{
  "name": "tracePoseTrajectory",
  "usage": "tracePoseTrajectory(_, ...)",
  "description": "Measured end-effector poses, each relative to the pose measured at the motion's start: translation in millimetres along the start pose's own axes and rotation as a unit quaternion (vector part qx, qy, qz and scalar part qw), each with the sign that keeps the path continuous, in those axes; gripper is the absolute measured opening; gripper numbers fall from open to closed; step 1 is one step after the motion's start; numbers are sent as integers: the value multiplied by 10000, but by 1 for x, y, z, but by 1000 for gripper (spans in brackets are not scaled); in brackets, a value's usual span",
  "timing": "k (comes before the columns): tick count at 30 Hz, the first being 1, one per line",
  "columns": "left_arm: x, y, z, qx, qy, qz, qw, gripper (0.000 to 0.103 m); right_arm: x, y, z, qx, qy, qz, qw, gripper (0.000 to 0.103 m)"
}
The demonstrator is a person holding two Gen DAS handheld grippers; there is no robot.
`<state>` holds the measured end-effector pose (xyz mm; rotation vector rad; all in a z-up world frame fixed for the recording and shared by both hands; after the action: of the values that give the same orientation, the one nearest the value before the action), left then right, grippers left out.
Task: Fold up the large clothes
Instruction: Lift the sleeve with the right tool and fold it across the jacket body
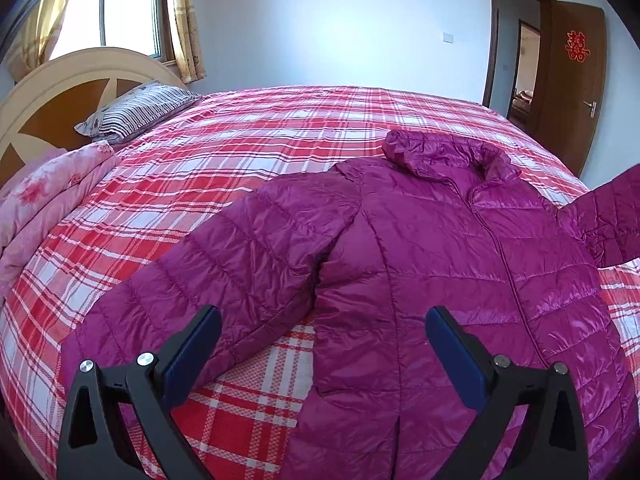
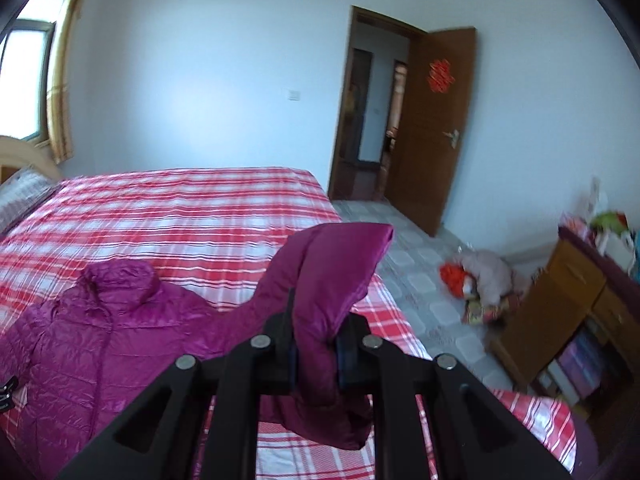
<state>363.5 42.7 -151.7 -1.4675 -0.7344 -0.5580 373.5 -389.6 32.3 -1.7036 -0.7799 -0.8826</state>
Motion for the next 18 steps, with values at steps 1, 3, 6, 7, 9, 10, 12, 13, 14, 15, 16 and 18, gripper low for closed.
tracePoseTrajectory(1, 0, 0, 2, 1, -15, -4, 10000, 102, 6, -3, 13, 62, -124, -49, 9999, 16)
tracePoseTrajectory(3, 0, 0, 8, -4, -51, -17, 10000, 102, 15, -9, 34, 182, -308, -119, 9993, 16)
tracePoseTrajectory(6, 1, -3, 14, -13, 2, -87, 10000, 102, 27, -14, 71, 376, -657, -238, 9968, 16)
tracePoseTrajectory(7, 2, -4, 16, 5, 22, -113, 9999, 102, 30, -16, 82, 418, -753, -266, 9959, 16)
tracePoseTrajectory(9, 5, -6, 23, 23, 19, -158, 9999, 102, 34, -17, 106, 554, -939, -299, 9936, 16)
tracePoseTrajectory(10, 6, -6, 26, 41, -4, -173, 9998, 102, 35, -17, 120, 615, -1044, -316, 9921, 16)
tracePoseTrajectory(12, 7, -6, 33, 50, -61, -177, 9998, 102, 37, -16, 146, 736, -1246, -325, 9889, 16)
tracePoseTrajectory(13, 7, -5, 36, 53, -93, -168, 9998, 102, 37, -13, 156, 780, -1320, -309, 9877, 16)
tracePoseTrajectory(14, 6, -5, 38, 54, -110, -162, 9998, 102, 37, -11, 168, 819, -1402, -295, 9863, 16)
tracePoseTrajectory(15, 6, -4, 41, 52, -117, -158, 9998, 102, 35, -9, 184, 876, -1505, -286, 9843, 16)
tracePoseTrajectory(16, 6, -3, 43, 54, -111, -159, 9998, 102, 34, -6, 194, 925, -1557, -272, 9831, 16)
tracePoseTrajectory(18, 5, -3, 46, 66, -86, -158, 9998, 102, 30, 0, 220, 1051, -1674, -221, 9800, 16)
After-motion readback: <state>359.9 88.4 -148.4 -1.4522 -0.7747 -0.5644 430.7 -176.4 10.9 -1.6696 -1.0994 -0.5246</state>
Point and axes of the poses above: each gripper's, at about its wrist camera, not at the fingertips, and y roughly the way its jaws point, z to its left, x to its top, the point moved 8 cm from there along y, roughly the way its jaws point, and after that the axes turned 4 degrees about -y, right-handed, at the moved point
